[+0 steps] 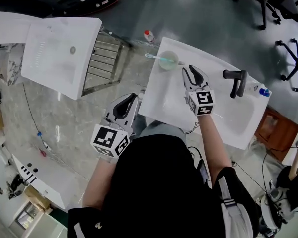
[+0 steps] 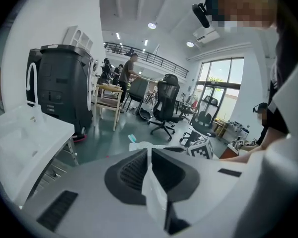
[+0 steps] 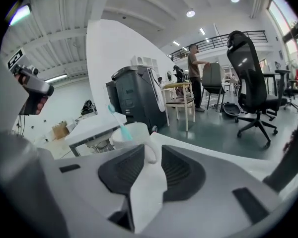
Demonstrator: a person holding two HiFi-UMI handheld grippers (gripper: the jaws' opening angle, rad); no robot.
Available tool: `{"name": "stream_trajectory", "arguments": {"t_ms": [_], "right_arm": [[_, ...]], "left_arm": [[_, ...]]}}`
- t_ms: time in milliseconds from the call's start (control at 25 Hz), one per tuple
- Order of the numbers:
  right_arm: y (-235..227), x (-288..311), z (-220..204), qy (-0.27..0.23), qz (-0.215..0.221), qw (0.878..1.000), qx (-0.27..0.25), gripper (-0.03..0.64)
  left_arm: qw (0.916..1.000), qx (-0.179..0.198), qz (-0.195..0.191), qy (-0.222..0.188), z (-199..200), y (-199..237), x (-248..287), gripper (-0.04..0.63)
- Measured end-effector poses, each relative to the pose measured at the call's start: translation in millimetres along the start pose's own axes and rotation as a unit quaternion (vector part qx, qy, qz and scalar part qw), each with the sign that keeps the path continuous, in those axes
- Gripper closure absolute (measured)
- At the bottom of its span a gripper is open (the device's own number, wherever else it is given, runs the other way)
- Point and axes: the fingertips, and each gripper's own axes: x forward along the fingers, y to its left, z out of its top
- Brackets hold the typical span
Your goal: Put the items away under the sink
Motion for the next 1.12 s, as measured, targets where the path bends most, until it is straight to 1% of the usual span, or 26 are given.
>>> {"name": "stream_trajectory", "arguments": {"t_ms": [160, 440, 480, 560, 720, 800, 960, 1120], "right_arm": [[-3.9, 14.8, -9.1, 0.006, 0.003, 1.000, -0.006, 0.514], [-4.5, 38.4, -13.9, 0.006, -0.003, 1.000, -0.013, 0.515], [-5.6, 40.0, -14.6, 0.004, -0.007, 1.000, -0.013, 0.517], [-6.3, 41.4, -14.0, -0.001, -0.008, 1.000, -0.017, 0.545], [-4.4, 41.2, -11.1, -0.009, -0.005, 0.999, -0.032, 0.555], [-3.6, 40.8, -7.5, -0.022, -0.005, 0.999, -0.034, 0.558], [8.8, 41.1, -1.6, -0.032, 0.013, 0.999, -0.042, 0.560], [27.1, 34.5, 1.6, -0.033, 0.035, 0.998, -0.050, 0.560]], "left_arm": [[0.9997, -0.012, 0.018, 0.006, -11.4, 5.2, -7.1, 0.571], [0.9991, -0.022, 0.035, 0.010, -22.2, 11.2, -14.0, 0.571], [0.9991, -0.023, 0.035, 0.009, -22.4, 11.5, -14.3, 0.571], [0.9990, -0.029, 0.033, 0.006, -22.1, 12.1, -14.8, 0.571], [0.9988, -0.035, 0.034, 0.007, -24.0, 12.5, -14.0, 0.571], [0.9987, -0.036, 0.034, 0.007, -24.8, 12.0, -12.9, 0.569], [0.9987, -0.041, 0.028, 0.007, -25.1, 11.8, -10.5, 0.561], [0.9989, -0.042, 0.011, 0.019, -29.9, 7.0, -6.1, 0.504]]}}
